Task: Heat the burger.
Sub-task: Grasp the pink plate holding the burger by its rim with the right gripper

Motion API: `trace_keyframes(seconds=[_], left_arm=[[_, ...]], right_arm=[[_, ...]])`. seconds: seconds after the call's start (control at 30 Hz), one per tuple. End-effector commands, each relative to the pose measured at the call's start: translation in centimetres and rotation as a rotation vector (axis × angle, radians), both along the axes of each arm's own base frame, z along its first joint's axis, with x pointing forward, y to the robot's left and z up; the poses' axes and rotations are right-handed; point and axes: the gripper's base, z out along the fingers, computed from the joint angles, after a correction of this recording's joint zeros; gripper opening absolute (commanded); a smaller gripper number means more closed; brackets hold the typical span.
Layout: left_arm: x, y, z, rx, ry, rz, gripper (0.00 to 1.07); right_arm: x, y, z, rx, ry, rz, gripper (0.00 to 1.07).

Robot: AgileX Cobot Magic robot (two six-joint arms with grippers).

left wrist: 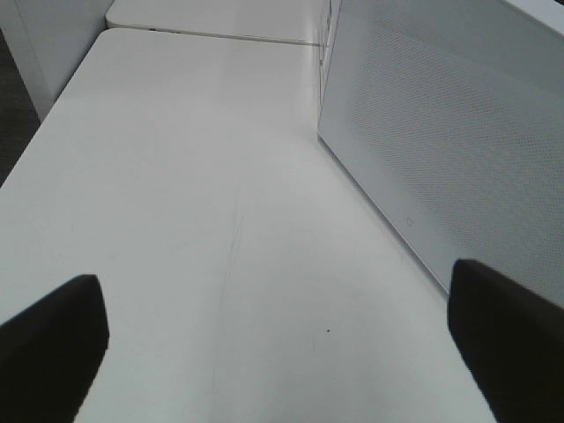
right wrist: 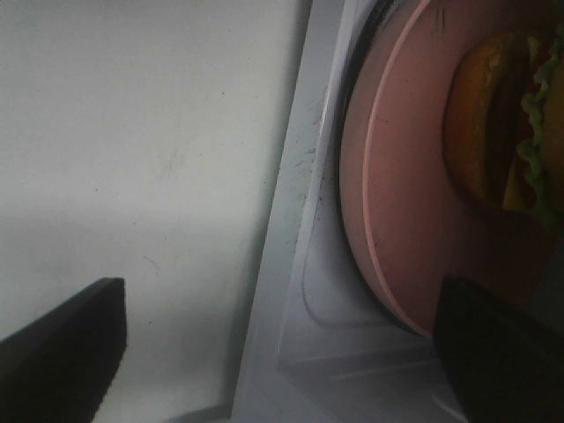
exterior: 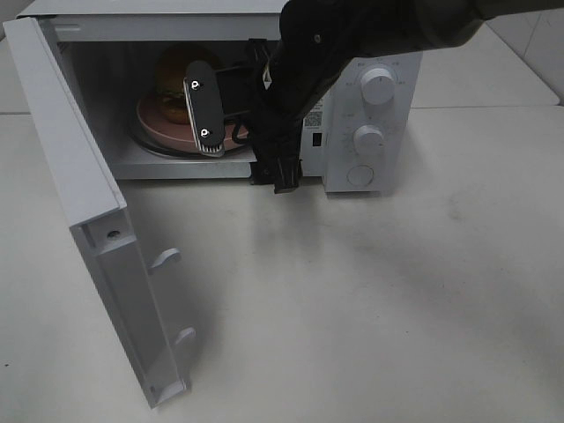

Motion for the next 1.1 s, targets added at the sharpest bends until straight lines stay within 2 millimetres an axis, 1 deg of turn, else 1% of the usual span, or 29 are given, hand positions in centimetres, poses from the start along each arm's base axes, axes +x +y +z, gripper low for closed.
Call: trace_keyframes(seconds=[0.03,0.1,0.13,0.27,0.33,0.43,0.5,0.6,0.67,0.77,0.93,1.0,1.07,1.1], left_arm=[[-0.3,0.0,0.0,0.004,-0.025,0.001,1.0],[-0.3,0.0,0.0,0.004,-0.025,0.001,1.0],[-0.3,0.0,0.0,0.004,-0.025,0.001,1.0],[-0.3,0.0,0.0,0.004,-0.025,0.001,1.0],[-0.3,0.0,0.0,0.004,-0.025,0.001,1.0],[-0.3,0.0,0.0,0.004,-0.025,0.001,1.0],[-0.3,0.0,0.0,0.004,-0.025,0.001,1.0],[-0.3,0.0,0.0,0.004,-0.025,0.001,1.0],[-0.3,0.0,0.0,0.004,-0.025,0.001,1.0],[-0.3,0.0,0.0,0.004,-0.025,0.001,1.0],[-0.3,0.0,0.0,0.004,-0.025,0.001,1.0],[-0.3,0.0,0.0,0.004,-0.025,0.001,1.0],[-0.3,0.0,0.0,0.004,-0.025,0.001,1.0],[-0.3,0.0,0.0,0.004,-0.025,0.001,1.0]], right_arm=[[0.9,1.1,-0.5,0.015,-0.012,-0.001,0.89],[1.1,1.3,-0.7,0.016,-0.012,-0.002,0.89],[1.6,1.7,-1.0,0.025,-0.013,-0.01,0.89],[2.3,2.2,-1.3,0.042,-0.013,-0.026,0.88],[3.1,2.9,-2.0,0.055,-0.012,-0.033,0.87],[3.2,3.0,-2.1,0.058,-0.01,-0.034,0.87],[3.9,3.7,-2.8,0.063,-0.011,-0.037,0.86],[4.1,3.8,-2.9,0.065,-0.014,-0.037,0.86],[4.8,4.3,-3.4,0.061,-0.012,-0.04,0.85],[5.3,4.7,-3.7,0.055,-0.007,-0.045,0.84],[5.8,5.0,-4.3,0.05,0.0,-0.05,0.84],[6.5,5.6,-4.7,0.066,0.007,-0.074,0.82],[6.6,5.7,-4.9,0.07,0.011,-0.083,0.81],[7.0,5.7,-5.1,0.083,0.015,-0.106,0.79]])
